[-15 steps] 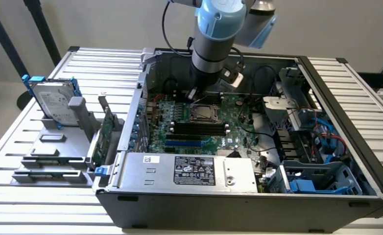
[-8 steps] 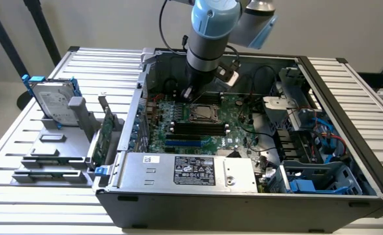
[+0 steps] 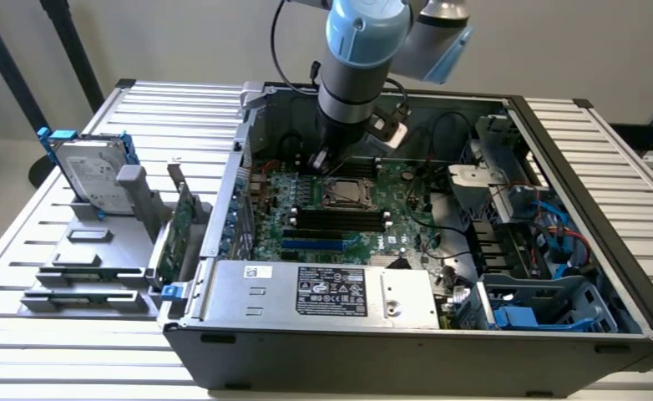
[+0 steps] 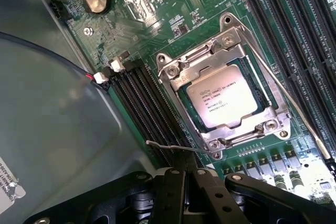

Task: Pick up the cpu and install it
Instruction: 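Install the first cpu locking lever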

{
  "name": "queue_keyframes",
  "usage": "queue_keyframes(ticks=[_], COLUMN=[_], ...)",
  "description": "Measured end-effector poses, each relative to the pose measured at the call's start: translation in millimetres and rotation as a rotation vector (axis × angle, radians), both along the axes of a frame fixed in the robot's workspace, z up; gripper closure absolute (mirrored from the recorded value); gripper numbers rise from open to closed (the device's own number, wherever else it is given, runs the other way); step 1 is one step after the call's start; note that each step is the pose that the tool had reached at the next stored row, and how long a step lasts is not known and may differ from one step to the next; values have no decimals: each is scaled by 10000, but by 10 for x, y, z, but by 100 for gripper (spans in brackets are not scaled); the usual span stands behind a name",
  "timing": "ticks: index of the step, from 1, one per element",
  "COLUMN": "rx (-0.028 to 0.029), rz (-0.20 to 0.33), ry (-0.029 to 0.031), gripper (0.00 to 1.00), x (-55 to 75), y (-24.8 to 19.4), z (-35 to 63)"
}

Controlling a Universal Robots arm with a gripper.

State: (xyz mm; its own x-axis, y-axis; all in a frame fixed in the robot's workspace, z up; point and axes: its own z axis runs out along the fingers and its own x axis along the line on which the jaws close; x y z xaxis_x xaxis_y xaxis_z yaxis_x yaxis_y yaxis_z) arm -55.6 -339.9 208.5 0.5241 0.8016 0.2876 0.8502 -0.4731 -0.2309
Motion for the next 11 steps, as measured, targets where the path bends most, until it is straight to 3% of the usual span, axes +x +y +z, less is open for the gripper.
queue_keyframes(ticks=[11], rx=[-67], rz=[-4], ry=[0], gripper=[89], x=[13], y=[-6], z=[-9])
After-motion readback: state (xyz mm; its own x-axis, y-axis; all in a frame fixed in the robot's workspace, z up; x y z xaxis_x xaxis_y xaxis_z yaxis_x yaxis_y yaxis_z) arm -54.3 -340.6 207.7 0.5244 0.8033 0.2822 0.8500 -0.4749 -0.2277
